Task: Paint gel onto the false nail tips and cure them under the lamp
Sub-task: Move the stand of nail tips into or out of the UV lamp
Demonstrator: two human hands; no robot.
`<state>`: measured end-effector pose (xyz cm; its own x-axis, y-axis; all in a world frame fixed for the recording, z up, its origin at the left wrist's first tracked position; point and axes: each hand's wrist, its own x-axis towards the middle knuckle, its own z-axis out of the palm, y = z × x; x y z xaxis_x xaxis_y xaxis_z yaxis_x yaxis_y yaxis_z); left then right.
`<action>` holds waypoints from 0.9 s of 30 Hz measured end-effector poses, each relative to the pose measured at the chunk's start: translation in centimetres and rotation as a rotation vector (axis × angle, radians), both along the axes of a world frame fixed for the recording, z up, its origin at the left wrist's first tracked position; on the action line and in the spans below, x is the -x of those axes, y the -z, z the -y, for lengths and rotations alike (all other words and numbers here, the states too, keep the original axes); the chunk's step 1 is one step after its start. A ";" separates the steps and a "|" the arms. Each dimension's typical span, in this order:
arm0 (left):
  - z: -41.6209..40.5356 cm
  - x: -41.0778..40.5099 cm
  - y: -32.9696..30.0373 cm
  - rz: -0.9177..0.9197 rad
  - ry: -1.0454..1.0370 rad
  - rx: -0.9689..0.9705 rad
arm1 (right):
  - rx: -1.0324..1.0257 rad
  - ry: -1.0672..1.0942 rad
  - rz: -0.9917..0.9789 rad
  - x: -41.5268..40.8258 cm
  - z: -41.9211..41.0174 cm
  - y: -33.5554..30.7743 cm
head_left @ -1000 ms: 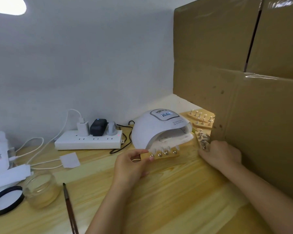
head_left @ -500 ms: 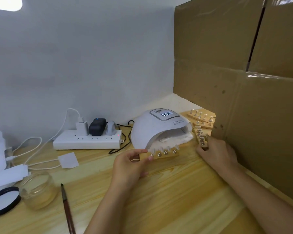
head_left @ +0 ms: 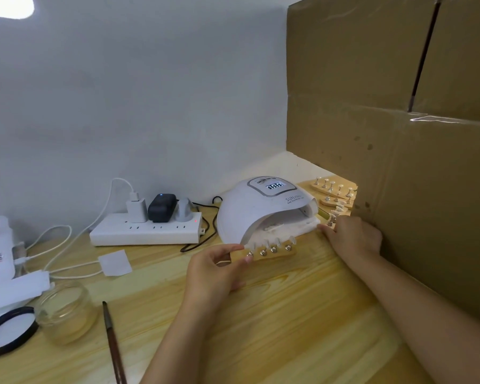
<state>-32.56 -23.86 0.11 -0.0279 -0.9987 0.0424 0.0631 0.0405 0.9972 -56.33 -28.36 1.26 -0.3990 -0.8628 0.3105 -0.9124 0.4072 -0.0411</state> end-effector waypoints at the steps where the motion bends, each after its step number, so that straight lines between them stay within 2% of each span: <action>1: 0.0 0.0 0.0 -0.003 -0.001 0.001 | 0.010 -0.004 0.008 -0.1 0.2 0.1; 10: 0.0 -0.2 -0.2 -0.037 -0.027 -0.025 | 0.006 0.070 0.103 -0.1 2.3 0.5; 14: 0.0 -0.4 -0.4 -0.064 -0.026 -0.047 | 0.150 -0.040 0.057 -0.1 1.4 1.4; 17: 0.0 -0.2 -0.3 -0.063 -0.034 -0.052 | 0.233 -0.150 0.124 0.2 0.5 1.6; 23: 0.0 -0.3 -0.3 -0.077 -0.032 -0.058 | 0.147 -0.112 0.161 0.2 0.6 1.3; 27: 0.0 -0.4 -0.4 -0.082 -0.030 -0.069 | 0.067 0.043 0.239 -0.2 1.6 0.4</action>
